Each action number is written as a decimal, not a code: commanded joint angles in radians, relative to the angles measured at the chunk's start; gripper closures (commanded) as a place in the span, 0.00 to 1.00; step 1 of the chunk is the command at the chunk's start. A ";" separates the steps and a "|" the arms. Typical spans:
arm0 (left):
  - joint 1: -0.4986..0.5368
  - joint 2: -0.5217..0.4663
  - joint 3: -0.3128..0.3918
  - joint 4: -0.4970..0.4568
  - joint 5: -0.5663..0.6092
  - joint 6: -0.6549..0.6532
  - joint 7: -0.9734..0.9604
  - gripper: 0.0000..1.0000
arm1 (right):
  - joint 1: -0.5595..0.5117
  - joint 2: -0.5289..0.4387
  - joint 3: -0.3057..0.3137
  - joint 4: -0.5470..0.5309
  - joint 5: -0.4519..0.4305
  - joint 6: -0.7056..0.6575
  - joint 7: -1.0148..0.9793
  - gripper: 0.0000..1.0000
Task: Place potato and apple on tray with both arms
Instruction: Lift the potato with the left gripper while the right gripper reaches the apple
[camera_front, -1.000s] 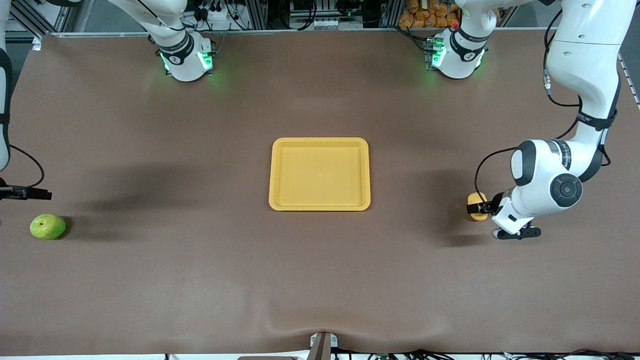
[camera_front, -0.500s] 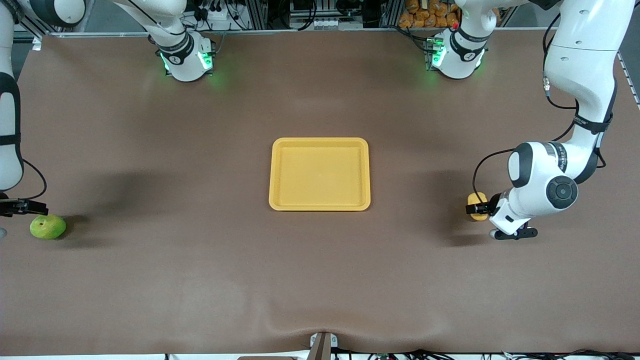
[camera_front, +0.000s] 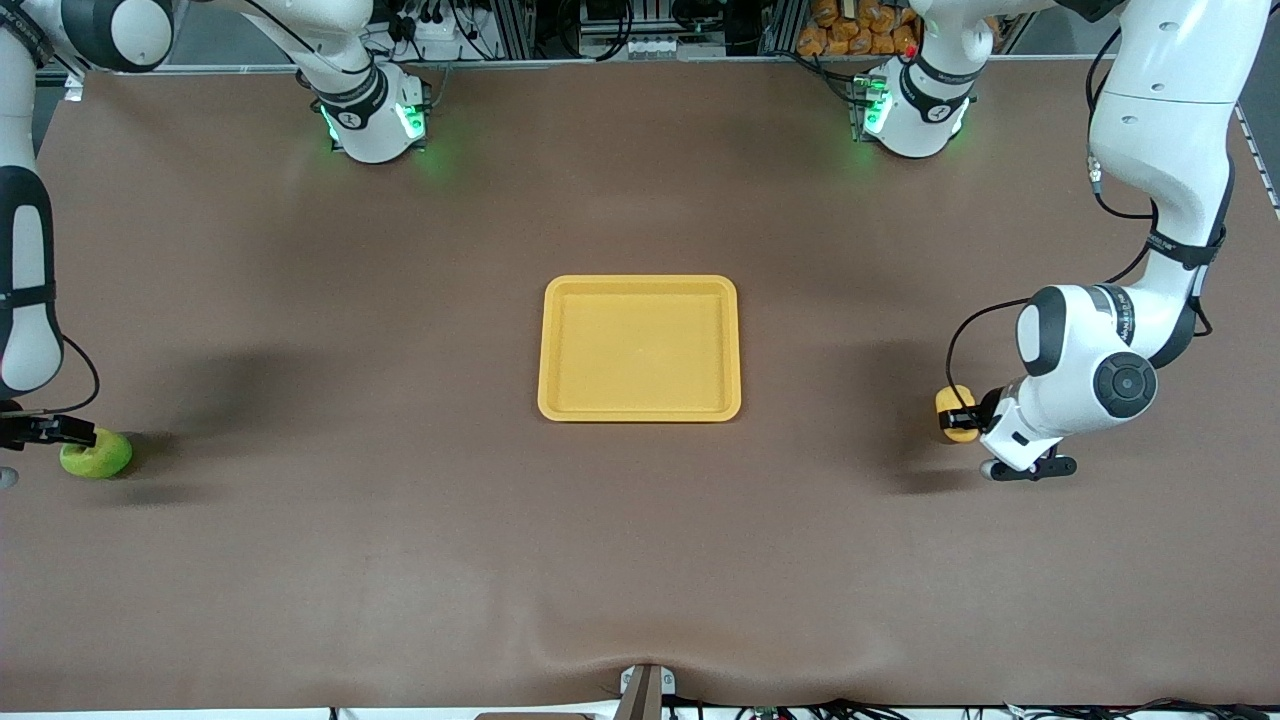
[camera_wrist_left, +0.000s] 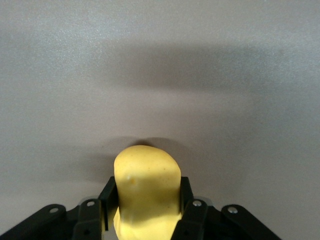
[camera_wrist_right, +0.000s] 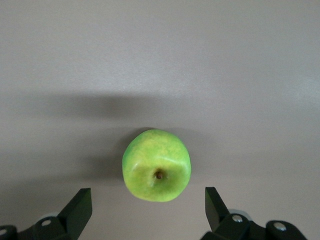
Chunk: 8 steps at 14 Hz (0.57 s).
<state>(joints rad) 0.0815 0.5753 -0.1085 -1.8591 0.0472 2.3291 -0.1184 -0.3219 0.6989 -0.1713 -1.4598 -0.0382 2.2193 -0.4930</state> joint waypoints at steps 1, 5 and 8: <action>0.003 -0.017 -0.002 -0.008 0.013 0.003 -0.009 0.77 | -0.031 0.042 0.021 0.030 0.004 0.023 -0.013 0.00; 0.001 -0.049 -0.008 0.001 0.011 -0.040 -0.009 0.85 | -0.040 0.070 0.023 0.029 0.063 0.071 -0.013 0.00; -0.003 -0.066 -0.014 0.006 0.011 -0.073 -0.012 0.90 | -0.042 0.088 0.023 0.029 0.066 0.088 -0.015 0.00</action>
<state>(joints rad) 0.0796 0.5416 -0.1167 -1.8470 0.0472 2.2901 -0.1184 -0.3384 0.7648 -0.1706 -1.4586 0.0113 2.2970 -0.4930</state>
